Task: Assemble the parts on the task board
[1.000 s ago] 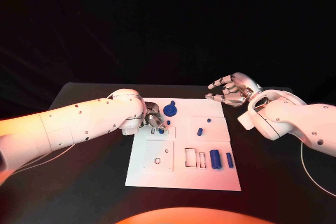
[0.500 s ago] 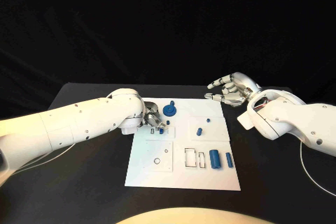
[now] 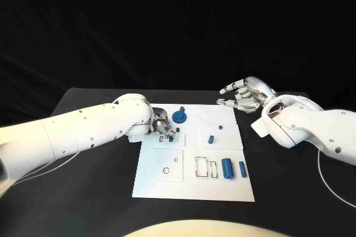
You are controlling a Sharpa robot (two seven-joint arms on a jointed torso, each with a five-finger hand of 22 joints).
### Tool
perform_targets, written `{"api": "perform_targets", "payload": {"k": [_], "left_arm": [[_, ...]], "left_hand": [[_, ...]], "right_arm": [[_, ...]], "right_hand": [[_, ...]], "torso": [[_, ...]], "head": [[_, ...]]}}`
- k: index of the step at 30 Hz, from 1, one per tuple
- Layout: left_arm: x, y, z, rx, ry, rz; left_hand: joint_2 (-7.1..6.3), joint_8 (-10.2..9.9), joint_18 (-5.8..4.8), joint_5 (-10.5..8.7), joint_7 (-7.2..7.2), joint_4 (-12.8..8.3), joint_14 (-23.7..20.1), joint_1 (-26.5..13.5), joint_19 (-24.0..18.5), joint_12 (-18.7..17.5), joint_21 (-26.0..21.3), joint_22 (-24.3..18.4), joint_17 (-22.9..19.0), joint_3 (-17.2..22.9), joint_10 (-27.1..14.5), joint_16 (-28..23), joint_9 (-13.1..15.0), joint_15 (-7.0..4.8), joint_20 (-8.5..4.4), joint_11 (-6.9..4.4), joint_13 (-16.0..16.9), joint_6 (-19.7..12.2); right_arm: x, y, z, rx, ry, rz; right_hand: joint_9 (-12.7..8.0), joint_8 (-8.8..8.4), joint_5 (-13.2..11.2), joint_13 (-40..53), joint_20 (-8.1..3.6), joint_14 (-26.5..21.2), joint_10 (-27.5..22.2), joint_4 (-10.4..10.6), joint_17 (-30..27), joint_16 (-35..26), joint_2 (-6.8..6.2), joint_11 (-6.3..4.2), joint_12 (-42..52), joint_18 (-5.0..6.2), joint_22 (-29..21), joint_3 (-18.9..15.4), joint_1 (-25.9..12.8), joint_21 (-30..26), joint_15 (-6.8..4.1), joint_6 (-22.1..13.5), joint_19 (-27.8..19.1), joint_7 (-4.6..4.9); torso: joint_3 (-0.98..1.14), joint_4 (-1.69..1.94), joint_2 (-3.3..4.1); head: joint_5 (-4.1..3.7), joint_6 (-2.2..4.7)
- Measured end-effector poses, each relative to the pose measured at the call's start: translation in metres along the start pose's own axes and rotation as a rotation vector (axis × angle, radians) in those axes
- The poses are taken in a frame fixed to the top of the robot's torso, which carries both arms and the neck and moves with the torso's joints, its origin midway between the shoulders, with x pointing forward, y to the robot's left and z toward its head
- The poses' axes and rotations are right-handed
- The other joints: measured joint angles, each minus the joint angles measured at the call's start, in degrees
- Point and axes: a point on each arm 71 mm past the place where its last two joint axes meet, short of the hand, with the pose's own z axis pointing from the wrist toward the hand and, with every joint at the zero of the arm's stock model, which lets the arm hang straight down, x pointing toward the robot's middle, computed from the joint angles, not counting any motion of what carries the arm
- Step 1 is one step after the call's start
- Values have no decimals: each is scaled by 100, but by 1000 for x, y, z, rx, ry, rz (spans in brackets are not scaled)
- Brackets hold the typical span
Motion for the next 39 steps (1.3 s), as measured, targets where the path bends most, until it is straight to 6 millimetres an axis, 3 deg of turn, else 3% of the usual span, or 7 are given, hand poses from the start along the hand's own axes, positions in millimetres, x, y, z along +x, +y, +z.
{"api": "perform_targets", "payload": {"k": [7,10,16,18,23,29,39], "left_arm": [[0,6,-7,8,-7,-20],[-6,7,-13,20,-20,-41],[-31,4,-30,51,-63,-93],[-43,4,-36,56,-82,-105],[-72,8,-43,40,-133,-130],[-88,15,-36,1,-154,-142],[-87,22,-14,-61,-125,-131]], "left_hand": [[0,-49,0,0,16,-15,0,0,0,0,-18,-6,0,-47,-2,0,5,0,0,2,-11,-21],[12,-106,0,0,38,-16,0,65,0,-73,-23,-31,0,-168,-86,0,2,0,0,64,-102,-104],[95,-617,0,38,259,-18,1,503,-80,-165,-90,-130,0,-337,-263,-41,-245,105,106,217,-251,-448],[63,-736,0,38,305,-16,-10,547,-102,-185,-90,-155,0,-363,-301,-66,-315,135,146,255,-281,-493],[57,-868,0,37,346,-15,-11,601,-134,-235,-135,-210,0,-458,-351,-66,-401,176,177,305,-368,-534],[57,-898,0,37,346,1,-11,601,-134,-235,-138,-219,0,-474,-372,-66,-427,175,177,326,-386,-534],[57,-926,0,37,346,7,-2,601,-154,-235,-138,-222,0,-530,-383,-66,-468,208,196,337,-395,-534]], "right_arm": [[0,-1,0,0,-2,-1],[-1,-1,0,1,-4,-2],[-3,-3,1,4,-10,-4],[-3,-4,1,5,-11,-5],[-4,-4,1,7,-14,-6],[-4,-5,2,8,-15,-7],[-4,-4,2,6,-13,-7]], "right_hand": [[-5,0,0,0,0,0,0,0,0,0,0,0,0,0,-1,0,0,0,0,0,0,0],[-5,0,0,0,0,0,0,0,-1,0,0,0,0,0,-1,0,0,0,0,0,0,0],[-4,0,0,-1,0,0,0,0,-1,0,0,0,0,0,-1,0,0,0,0,0,0,0],[-4,0,0,-1,0,0,0,0,-1,0,0,0,0,0,-1,0,0,0,0,0,0,0],[-4,0,0,-1,0,0,0,0,-1,0,0,0,0,0,-2,0,0,0,0,0,1,0],[-4,0,0,-2,0,0,0,0,-2,0,30,0,0,0,-2,0,-30,0,0,0,1,0],[-4,0,0,-2,0,0,0,0,-3,0,30,0,0,0,-2,0,-30,0,0,0,1,0]], "torso": [[0,1,-2],[-1,4,-8],[6,10,-11],[4,10,-9],[4,8,-3],[3,-1,7],[-7,4,13]], "head": [[-1,36],[-4,51],[-5,94],[0,108],[19,124],[30,142],[40,124]]}}
